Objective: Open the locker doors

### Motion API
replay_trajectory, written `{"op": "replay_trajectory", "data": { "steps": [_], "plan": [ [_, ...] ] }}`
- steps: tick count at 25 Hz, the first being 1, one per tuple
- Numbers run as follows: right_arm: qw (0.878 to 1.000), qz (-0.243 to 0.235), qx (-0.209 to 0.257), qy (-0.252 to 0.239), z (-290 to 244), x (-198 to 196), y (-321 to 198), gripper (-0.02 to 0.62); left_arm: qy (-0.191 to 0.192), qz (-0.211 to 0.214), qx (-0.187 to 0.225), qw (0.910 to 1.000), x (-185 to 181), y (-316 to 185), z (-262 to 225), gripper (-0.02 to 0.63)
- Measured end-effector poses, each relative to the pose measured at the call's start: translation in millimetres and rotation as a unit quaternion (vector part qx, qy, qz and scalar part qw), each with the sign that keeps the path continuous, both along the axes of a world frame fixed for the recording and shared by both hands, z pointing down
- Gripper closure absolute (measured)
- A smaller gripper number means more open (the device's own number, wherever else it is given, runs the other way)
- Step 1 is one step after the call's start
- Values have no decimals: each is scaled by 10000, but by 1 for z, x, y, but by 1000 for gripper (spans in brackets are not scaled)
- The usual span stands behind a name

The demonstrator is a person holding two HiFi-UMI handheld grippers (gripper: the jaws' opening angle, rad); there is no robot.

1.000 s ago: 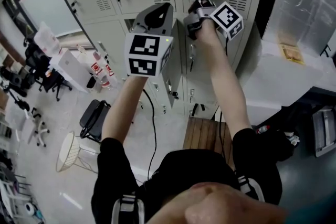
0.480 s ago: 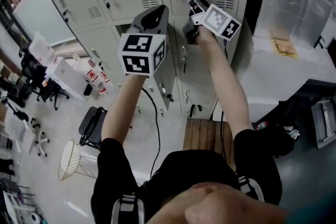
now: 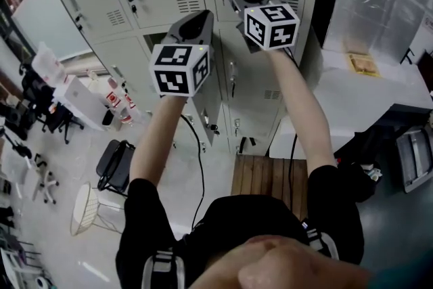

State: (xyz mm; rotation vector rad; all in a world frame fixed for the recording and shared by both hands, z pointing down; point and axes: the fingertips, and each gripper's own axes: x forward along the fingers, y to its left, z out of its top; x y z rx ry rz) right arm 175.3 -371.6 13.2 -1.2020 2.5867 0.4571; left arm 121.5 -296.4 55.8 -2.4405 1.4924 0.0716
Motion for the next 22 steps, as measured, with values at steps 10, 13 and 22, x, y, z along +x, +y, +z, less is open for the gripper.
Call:
{"op": "replay_trajectory", "data": {
  "steps": [10,13,22],
  "plan": [
    [9979,167,272,567,-9,-12,-17,488,61,-107,-11,9999,-10,-17,-1,597],
    [9972,201,273,668,-13,-14,-24,489,42,-128,3,9999,-12,-21,-2,597],
    [9940,334,368,978,-32,-26,-35,488,27,-190,69,9998,-17,-32,0,597]
  ]
}}
